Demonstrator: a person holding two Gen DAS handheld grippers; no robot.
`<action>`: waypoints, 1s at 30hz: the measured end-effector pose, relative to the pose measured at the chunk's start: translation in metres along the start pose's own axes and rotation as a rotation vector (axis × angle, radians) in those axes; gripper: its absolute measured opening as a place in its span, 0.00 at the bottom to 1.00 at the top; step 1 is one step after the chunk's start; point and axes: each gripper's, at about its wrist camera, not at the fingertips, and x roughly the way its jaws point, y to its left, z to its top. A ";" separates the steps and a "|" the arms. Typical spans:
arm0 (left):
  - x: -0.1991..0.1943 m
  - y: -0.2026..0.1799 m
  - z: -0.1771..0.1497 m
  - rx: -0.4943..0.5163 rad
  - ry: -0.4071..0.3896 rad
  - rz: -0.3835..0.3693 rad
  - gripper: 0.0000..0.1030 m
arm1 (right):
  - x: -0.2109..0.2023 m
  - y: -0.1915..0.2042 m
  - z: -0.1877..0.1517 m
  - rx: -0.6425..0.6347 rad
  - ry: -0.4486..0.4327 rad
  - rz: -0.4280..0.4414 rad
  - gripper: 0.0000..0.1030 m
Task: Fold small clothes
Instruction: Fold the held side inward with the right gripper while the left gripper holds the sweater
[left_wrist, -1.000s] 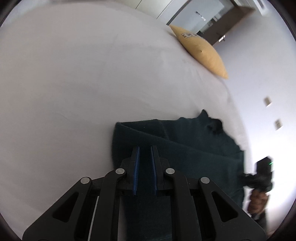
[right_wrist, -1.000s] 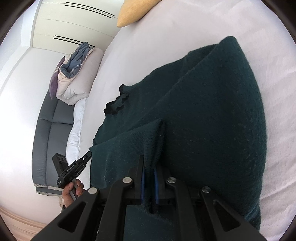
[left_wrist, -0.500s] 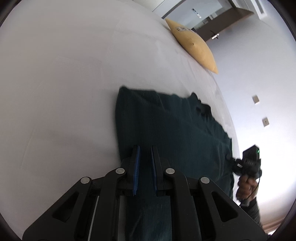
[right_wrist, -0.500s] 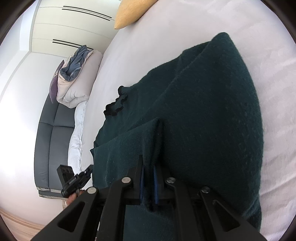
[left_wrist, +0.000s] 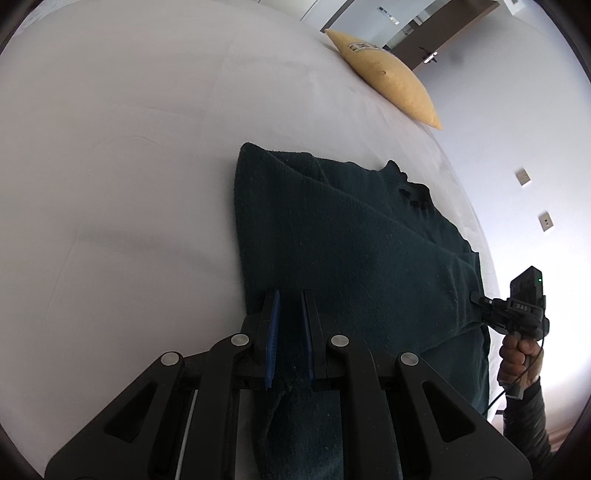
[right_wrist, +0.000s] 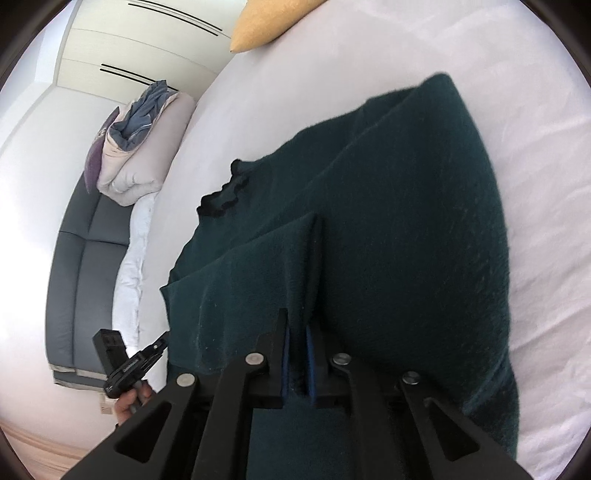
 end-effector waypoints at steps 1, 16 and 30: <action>0.000 -0.001 0.000 0.003 0.000 0.003 0.10 | -0.001 0.000 0.001 0.002 -0.007 -0.009 0.08; -0.014 0.003 0.028 -0.041 -0.061 -0.051 0.11 | -0.003 -0.023 -0.003 0.036 -0.027 0.045 0.05; 0.023 0.032 0.076 -0.171 -0.060 -0.052 0.10 | -0.004 -0.026 -0.004 0.057 -0.038 0.069 0.05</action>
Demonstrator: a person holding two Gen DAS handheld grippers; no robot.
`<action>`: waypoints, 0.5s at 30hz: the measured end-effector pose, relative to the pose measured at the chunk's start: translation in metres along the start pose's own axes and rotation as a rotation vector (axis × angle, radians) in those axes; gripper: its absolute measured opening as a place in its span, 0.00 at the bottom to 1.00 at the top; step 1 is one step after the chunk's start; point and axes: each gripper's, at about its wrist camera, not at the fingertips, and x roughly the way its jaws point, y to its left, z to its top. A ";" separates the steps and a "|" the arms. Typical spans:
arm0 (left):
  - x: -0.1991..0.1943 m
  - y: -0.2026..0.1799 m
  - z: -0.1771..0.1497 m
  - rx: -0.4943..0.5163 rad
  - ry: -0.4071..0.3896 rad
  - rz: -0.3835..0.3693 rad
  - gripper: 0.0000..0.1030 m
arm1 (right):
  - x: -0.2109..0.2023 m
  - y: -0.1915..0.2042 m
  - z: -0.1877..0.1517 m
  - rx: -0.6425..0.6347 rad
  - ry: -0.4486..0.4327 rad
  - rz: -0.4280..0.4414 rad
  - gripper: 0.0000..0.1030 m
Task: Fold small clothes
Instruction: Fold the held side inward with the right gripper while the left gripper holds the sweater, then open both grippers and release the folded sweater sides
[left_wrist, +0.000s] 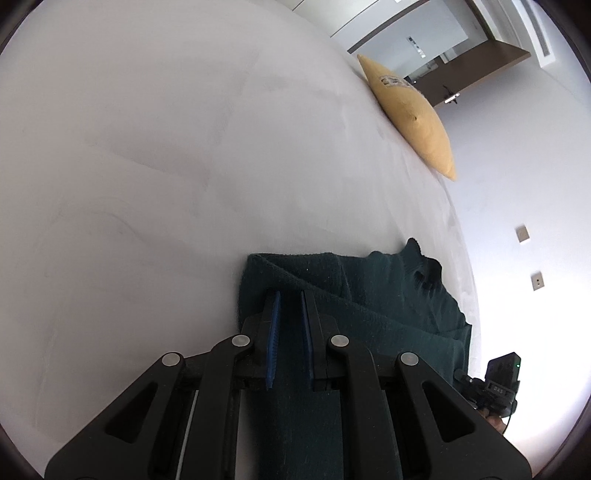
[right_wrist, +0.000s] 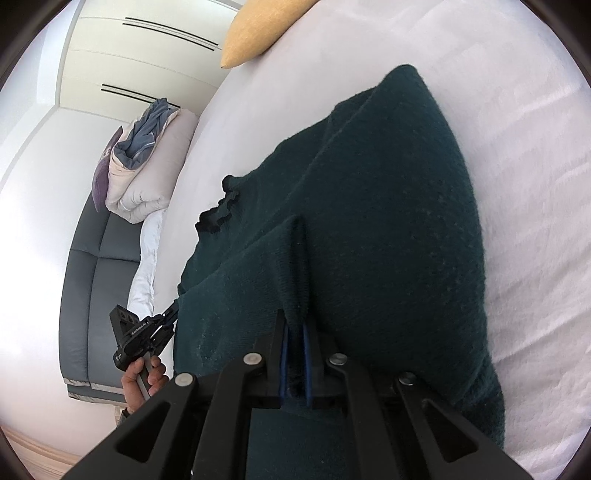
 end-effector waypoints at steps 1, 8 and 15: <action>-0.002 0.001 -0.001 -0.004 -0.008 0.001 0.10 | -0.001 0.000 -0.001 0.005 -0.005 0.004 0.06; -0.025 0.007 -0.019 -0.027 -0.060 0.038 0.11 | -0.012 -0.007 -0.004 0.054 -0.034 0.024 0.09; -0.060 -0.007 -0.098 0.057 0.001 0.081 0.11 | -0.036 -0.016 -0.013 0.096 -0.080 -0.030 0.11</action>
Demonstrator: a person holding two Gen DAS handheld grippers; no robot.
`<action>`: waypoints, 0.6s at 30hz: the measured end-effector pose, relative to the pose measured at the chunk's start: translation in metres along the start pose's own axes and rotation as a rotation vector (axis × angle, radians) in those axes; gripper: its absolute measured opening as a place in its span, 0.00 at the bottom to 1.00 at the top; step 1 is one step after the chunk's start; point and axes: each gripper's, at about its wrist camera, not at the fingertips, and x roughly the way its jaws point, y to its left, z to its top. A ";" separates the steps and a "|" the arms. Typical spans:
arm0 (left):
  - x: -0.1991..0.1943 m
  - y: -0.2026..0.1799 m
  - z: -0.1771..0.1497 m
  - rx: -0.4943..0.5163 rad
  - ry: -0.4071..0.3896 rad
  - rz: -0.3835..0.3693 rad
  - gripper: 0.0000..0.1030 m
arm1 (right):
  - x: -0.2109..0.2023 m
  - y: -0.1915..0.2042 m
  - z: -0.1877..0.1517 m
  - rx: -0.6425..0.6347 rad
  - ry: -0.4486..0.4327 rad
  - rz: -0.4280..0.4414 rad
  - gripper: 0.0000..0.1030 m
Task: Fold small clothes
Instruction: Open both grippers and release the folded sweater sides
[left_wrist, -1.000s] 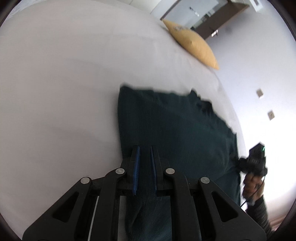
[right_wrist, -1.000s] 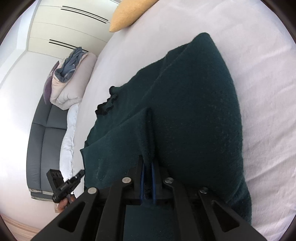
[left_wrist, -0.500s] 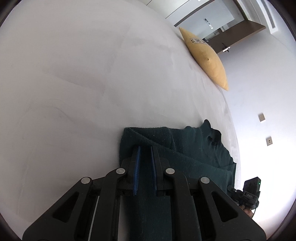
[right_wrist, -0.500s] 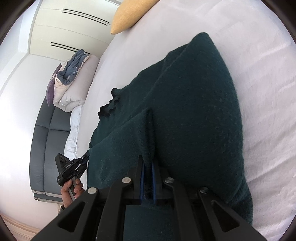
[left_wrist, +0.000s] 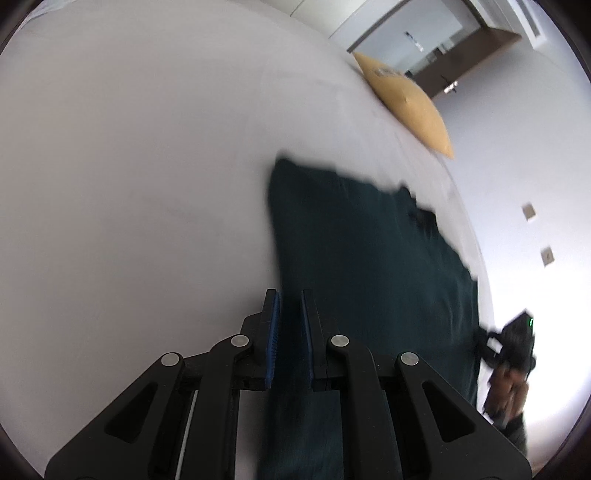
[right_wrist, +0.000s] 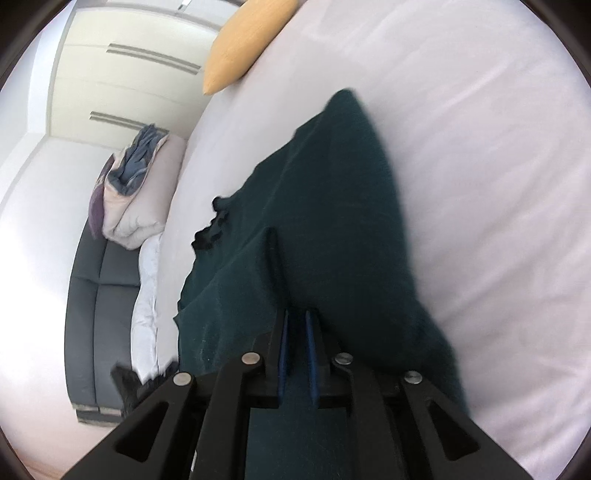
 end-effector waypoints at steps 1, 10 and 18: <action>-0.005 -0.001 -0.013 0.003 0.010 0.008 0.11 | -0.005 0.000 -0.002 0.006 -0.011 -0.013 0.17; -0.072 -0.004 -0.113 0.013 -0.004 0.017 0.12 | -0.088 0.023 -0.098 -0.173 -0.076 -0.065 0.70; -0.112 0.004 -0.205 -0.029 0.045 -0.084 0.78 | -0.142 -0.020 -0.193 -0.221 -0.024 -0.067 0.70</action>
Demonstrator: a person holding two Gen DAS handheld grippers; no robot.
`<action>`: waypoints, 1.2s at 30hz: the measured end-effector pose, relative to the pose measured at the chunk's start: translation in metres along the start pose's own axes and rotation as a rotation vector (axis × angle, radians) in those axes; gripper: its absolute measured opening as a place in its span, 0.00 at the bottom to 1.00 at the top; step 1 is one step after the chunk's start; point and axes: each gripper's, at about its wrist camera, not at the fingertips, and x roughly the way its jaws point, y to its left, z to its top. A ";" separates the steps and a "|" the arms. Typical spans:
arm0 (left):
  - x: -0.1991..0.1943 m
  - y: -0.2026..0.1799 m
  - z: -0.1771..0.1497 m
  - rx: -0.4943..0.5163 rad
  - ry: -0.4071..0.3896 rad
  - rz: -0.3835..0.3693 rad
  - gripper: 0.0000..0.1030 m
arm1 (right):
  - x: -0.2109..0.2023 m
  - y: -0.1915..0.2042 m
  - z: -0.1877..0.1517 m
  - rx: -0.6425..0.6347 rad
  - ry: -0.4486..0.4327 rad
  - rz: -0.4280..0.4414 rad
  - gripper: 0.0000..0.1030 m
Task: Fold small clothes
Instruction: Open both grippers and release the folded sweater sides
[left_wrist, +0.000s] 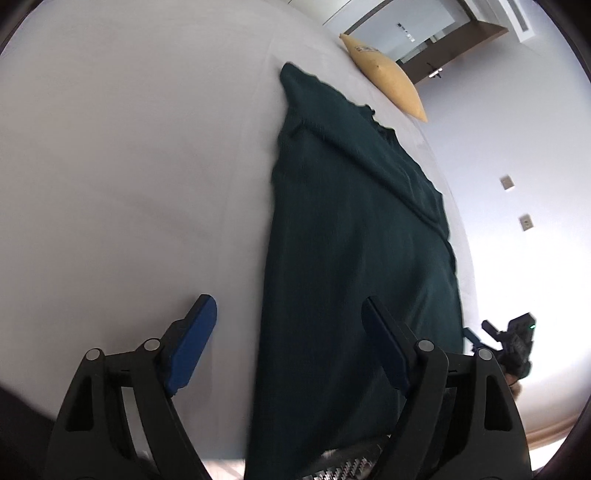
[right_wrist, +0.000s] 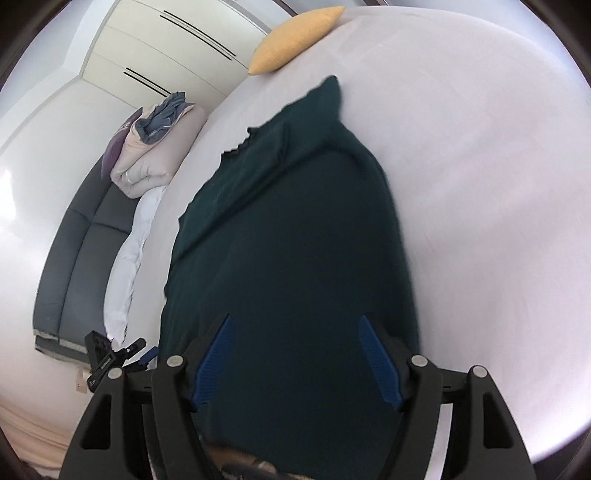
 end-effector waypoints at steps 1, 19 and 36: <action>-0.006 0.004 -0.009 -0.023 0.005 -0.024 0.78 | -0.008 -0.005 -0.009 0.012 0.000 0.009 0.70; -0.016 0.041 -0.067 -0.117 0.224 -0.164 0.77 | -0.029 -0.048 -0.050 0.174 0.057 0.105 0.71; 0.014 0.041 -0.063 -0.182 0.303 -0.237 0.27 | -0.034 -0.057 -0.064 0.217 0.099 0.134 0.67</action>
